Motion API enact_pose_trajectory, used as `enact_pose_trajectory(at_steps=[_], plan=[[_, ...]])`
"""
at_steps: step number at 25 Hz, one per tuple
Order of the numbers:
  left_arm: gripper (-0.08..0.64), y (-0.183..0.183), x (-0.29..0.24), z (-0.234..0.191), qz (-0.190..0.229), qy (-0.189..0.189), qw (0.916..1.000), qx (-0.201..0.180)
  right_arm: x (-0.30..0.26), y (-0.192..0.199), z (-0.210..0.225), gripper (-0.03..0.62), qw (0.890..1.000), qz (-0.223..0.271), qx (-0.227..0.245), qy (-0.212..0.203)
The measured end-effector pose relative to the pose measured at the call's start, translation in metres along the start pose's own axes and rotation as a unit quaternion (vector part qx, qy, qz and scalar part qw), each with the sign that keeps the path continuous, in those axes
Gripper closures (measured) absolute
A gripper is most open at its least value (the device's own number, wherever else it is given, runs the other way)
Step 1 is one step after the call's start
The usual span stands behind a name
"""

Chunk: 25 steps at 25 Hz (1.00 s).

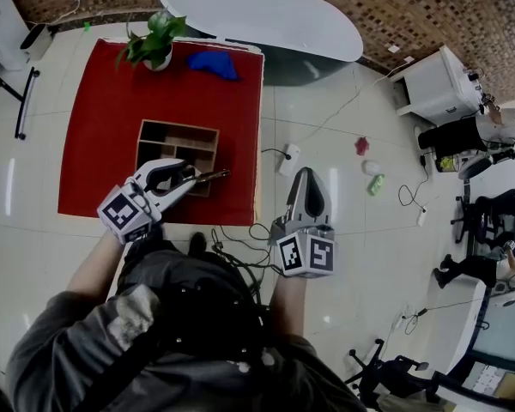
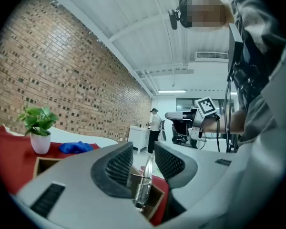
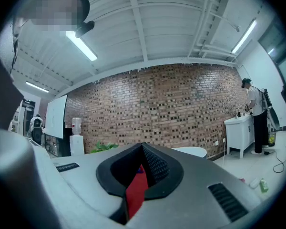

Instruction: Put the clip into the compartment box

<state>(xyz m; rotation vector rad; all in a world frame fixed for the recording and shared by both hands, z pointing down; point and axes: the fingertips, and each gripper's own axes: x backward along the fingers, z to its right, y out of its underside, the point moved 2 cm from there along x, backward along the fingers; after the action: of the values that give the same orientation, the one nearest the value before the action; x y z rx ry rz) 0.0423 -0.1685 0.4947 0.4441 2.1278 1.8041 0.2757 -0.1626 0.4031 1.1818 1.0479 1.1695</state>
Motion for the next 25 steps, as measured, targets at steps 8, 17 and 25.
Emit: enact_pose_trajectory(at_steps=[8, 17, 25], plan=[[0.529, -0.045, 0.033, -0.013, 0.033, -0.053, 0.9978, -0.023, -0.002, -0.023, -0.031, 0.581, 0.999, 0.031, 0.014, -0.037], [0.529, -0.111, 0.082, -0.024, 0.065, -0.112, 0.9901, -0.053, -0.013, -0.040, -0.092, 0.581, 0.994, 0.059, 0.018, -0.086], [0.529, -0.129, 0.118, -0.034, 0.081, -0.155, 0.9834, -0.049, -0.018, -0.039, -0.134, 0.581, 0.990, 0.051, 0.031, -0.130]])
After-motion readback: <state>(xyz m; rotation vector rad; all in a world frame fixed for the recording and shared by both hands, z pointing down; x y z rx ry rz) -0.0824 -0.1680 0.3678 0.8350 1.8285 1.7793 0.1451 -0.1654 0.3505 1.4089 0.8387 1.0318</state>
